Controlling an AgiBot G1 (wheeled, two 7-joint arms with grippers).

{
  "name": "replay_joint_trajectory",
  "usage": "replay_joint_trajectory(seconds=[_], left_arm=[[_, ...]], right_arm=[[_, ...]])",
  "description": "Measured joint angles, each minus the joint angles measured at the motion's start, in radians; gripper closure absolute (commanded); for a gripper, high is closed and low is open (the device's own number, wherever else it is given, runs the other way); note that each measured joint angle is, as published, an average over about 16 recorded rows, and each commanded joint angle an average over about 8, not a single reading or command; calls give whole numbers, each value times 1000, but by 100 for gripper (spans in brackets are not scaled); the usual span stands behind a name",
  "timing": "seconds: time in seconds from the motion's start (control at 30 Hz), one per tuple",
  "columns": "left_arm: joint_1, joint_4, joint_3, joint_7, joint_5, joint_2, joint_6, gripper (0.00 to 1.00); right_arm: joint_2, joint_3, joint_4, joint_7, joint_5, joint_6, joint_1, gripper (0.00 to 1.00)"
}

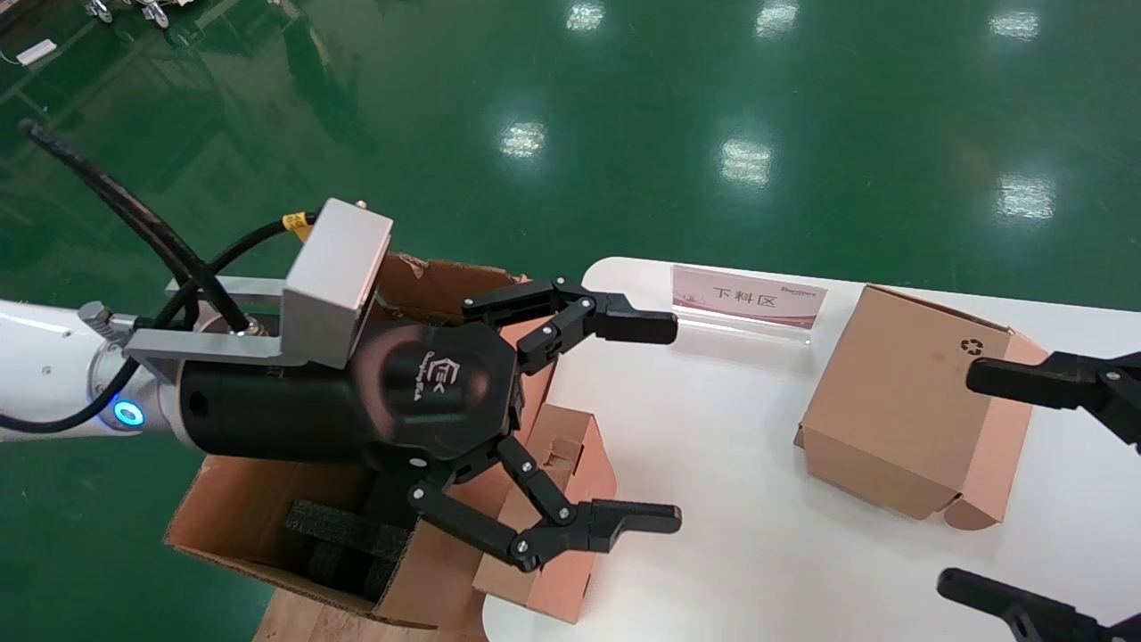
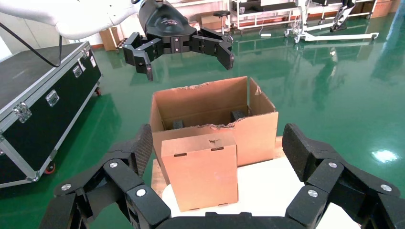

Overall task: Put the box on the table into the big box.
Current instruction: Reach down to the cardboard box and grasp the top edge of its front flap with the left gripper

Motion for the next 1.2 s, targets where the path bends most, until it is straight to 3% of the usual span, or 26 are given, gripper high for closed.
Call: replay_joint_trajectory(seconds=[0.47,1.2], left_arm=[[0,-1,4,-23,20,-7,-18,0],[-93,-23,98,-293,290,-100,-187,0]], right_arm=[[0,0,0,0,0,0,0,0],[0,0,0,0,0,0,0,0]])
